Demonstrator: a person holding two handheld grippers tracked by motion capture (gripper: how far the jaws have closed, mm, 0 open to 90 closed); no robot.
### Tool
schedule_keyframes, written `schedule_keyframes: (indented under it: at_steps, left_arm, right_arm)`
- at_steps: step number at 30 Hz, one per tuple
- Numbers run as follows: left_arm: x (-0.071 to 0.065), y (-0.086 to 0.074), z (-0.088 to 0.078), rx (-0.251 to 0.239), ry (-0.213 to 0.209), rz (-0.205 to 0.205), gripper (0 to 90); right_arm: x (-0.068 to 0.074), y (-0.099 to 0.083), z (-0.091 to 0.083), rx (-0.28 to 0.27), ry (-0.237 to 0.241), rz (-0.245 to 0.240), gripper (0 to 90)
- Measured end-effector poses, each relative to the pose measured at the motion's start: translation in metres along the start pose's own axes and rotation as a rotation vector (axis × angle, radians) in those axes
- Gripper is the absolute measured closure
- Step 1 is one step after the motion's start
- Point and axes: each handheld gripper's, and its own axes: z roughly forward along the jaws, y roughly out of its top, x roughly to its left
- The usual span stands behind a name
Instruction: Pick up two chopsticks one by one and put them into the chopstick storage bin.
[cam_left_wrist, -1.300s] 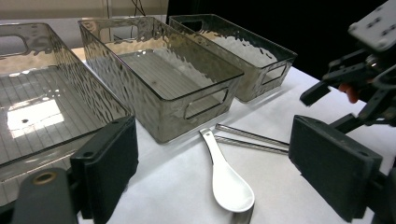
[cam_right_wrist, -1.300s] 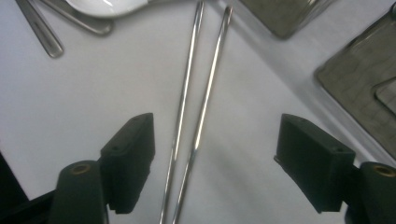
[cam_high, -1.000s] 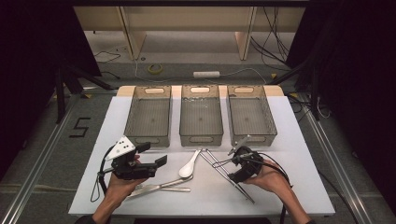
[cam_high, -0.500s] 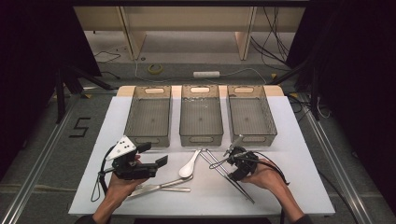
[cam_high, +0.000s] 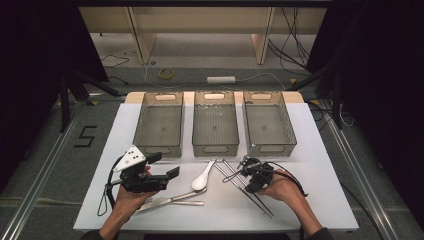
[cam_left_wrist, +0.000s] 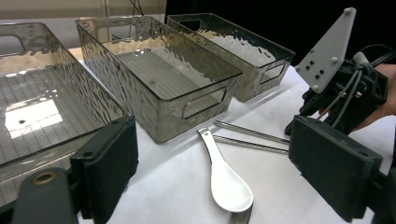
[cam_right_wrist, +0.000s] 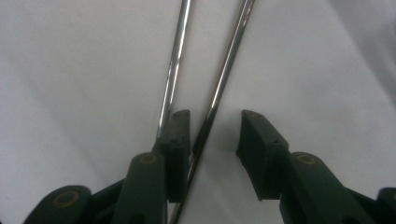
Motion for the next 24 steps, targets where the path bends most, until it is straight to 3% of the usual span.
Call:
schedule_keyframes:
  at_steps: [8, 19, 24]
  left_arm:
    - [0.000, 0.000, 0.000, 0.001, -0.001, 0.002, 15.6]
    - [-0.001, 0.000, 0.000, 0.004, 0.002, 0.012, 15.6]
    - [0.000, 0.000, 0.001, 0.006, 0.001, 0.013, 15.7]
  right_arm:
    - [-0.003, 0.005, 0.001, 0.027, 0.006, -0.005, 78.1]
    - [-0.007, 0.009, 0.001, 0.051, 0.013, 0.029, 86.1]
    - [-0.008, 0.011, 0.001, 0.067, 0.011, 0.002, 86.6]
